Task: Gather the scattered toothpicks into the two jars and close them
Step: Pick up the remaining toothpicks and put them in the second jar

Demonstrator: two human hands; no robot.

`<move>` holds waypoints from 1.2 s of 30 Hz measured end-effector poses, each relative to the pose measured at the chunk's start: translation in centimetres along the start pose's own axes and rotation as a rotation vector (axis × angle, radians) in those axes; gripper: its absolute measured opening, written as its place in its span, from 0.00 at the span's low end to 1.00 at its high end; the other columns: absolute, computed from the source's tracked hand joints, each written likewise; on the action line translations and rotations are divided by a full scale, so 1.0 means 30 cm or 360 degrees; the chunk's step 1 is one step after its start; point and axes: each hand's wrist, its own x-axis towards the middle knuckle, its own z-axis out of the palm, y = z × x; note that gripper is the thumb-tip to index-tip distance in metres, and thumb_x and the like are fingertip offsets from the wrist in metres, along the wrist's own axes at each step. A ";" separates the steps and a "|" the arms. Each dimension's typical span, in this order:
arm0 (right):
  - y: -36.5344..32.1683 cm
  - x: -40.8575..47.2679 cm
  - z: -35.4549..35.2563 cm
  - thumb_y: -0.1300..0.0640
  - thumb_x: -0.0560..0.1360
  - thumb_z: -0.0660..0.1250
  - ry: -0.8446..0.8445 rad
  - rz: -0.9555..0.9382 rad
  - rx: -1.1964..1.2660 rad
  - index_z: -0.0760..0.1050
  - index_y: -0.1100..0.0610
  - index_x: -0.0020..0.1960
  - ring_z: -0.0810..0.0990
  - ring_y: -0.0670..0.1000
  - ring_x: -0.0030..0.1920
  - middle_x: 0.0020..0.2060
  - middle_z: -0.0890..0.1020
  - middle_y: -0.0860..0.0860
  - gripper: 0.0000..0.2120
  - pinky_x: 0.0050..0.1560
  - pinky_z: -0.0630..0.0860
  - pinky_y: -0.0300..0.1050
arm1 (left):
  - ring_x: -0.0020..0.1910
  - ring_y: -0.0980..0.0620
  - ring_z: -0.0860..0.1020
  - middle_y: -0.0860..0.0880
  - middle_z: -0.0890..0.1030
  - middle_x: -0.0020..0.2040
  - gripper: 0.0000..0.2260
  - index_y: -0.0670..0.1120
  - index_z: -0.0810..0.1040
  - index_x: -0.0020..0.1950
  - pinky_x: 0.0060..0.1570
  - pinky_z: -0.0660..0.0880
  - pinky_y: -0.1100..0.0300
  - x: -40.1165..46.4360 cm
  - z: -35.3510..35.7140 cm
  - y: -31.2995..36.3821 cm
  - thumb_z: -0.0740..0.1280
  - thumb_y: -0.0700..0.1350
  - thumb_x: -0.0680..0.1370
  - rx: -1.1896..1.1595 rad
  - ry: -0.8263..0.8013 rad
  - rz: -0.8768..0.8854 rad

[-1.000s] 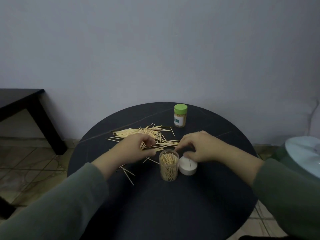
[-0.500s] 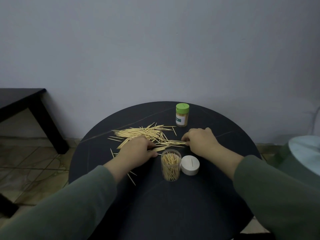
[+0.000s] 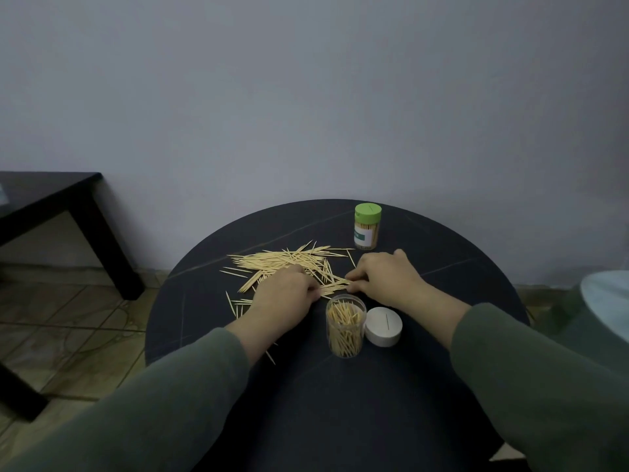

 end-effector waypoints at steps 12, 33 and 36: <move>-0.004 0.003 -0.019 0.48 0.79 0.63 0.0074 -0.0153 -0.0479 0.78 0.47 0.59 0.76 0.50 0.54 0.52 0.81 0.47 0.11 0.58 0.66 0.51 | 0.56 0.48 0.76 0.49 0.76 0.57 0.11 0.48 0.76 0.59 0.53 0.77 0.50 0.005 -0.004 0.018 0.59 0.51 0.82 0.0199 0.0007 0.0015; 0.015 -0.073 -0.023 0.55 0.79 0.64 0.0177 -0.0050 -0.0214 0.74 0.50 0.59 0.75 0.49 0.54 0.53 0.78 0.47 0.09 0.60 0.65 0.50 | 0.55 0.51 0.75 0.51 0.78 0.55 0.10 0.49 0.79 0.57 0.51 0.75 0.55 0.001 0.001 0.020 0.61 0.51 0.81 -0.0018 0.0193 -0.0003; 0.023 -0.087 -0.045 0.54 0.79 0.64 0.0265 0.0062 0.0115 0.75 0.49 0.58 0.76 0.46 0.52 0.51 0.79 0.45 0.08 0.62 0.65 0.49 | 0.53 0.52 0.76 0.53 0.78 0.54 0.09 0.51 0.79 0.55 0.52 0.76 0.54 -0.004 -0.016 0.026 0.63 0.51 0.80 -0.0161 0.0209 -0.0094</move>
